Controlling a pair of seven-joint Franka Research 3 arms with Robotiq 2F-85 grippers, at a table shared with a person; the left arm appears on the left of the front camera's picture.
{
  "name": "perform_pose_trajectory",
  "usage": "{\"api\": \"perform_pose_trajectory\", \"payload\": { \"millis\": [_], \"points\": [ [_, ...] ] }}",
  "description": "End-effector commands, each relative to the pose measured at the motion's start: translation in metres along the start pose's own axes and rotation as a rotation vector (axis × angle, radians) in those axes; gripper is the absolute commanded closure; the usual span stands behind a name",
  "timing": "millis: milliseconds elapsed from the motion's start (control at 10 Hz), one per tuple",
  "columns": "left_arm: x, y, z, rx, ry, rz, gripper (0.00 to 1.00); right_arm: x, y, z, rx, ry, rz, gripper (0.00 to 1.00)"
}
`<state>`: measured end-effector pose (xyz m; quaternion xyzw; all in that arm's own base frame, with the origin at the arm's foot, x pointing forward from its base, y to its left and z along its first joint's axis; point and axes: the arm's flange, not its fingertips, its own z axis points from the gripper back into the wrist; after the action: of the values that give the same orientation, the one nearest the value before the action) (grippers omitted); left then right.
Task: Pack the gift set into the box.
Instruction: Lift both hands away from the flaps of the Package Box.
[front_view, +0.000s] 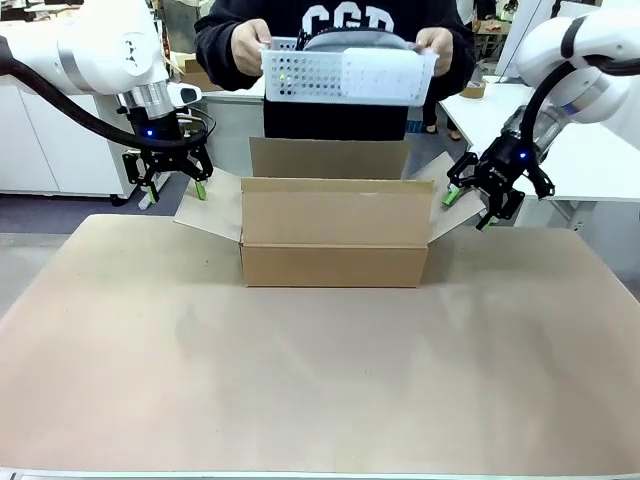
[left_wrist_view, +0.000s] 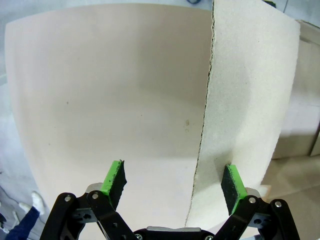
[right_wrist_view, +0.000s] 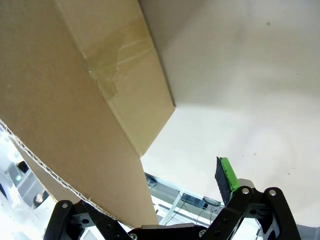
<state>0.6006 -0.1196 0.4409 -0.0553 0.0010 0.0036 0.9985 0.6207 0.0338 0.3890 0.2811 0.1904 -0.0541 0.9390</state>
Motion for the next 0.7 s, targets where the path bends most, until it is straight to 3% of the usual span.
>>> {"api": "perform_pose_trajectory", "payload": {
  "millis": [0,600],
  "points": [
    [-0.0004,0.001,0.0011,0.018,-0.009,0.015,0.0,-0.001,0.0006,0.0004,-0.009,0.004,0.003,0.0],
    [-0.0004,0.001,0.0011,0.018,-0.009,0.015,0.0,-0.001,0.0006,0.0004,-0.009,0.004,0.003,0.0]
  ]
}}
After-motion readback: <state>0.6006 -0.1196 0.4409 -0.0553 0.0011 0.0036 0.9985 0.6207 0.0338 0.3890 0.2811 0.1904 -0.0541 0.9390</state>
